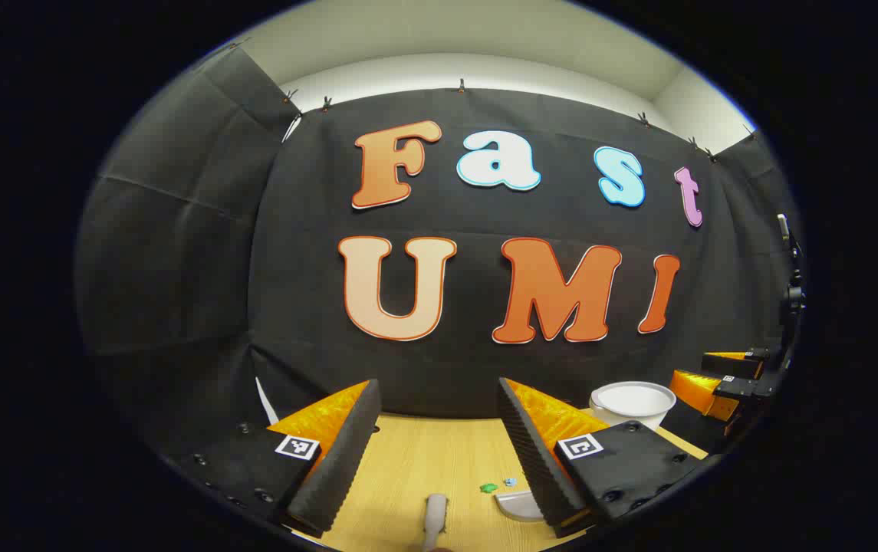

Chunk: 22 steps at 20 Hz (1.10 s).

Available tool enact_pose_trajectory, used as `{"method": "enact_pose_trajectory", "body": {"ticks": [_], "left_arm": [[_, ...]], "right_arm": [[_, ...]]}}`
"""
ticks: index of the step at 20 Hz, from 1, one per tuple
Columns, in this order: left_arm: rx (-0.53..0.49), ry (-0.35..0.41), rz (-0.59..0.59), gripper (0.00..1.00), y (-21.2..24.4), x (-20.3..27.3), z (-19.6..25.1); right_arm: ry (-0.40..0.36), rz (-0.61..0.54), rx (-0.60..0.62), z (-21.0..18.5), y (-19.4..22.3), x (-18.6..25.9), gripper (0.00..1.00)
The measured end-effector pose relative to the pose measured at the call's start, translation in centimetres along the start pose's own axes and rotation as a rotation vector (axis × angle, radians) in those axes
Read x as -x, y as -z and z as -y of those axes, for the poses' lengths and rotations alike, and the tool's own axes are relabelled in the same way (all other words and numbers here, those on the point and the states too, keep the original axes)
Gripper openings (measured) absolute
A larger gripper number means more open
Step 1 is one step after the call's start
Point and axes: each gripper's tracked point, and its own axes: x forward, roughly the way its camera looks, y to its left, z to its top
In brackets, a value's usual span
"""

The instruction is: Pick up the small broom and dustpan from the desktop, sweep the trash into the dustpan with the broom, and then empty the trash into the garbage bin.

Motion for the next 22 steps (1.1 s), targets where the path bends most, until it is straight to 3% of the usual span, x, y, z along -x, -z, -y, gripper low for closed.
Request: {"method": "enact_pose_trajectory", "body": {"ticks": [16,22], "left_arm": [[-0.006,-0.048,-0.039,0.97,3.5,-6.4,4.2],[-0.038,-0.033,-0.1,0.97,6.2,-8.9,2.4]], "right_arm": [[-0.167,-0.083,-0.031,0.3,4.9,-6.7,0.98],[-0.16,-0.146,-0.023,-1.6,6.9,-8.7,0.98]]}}
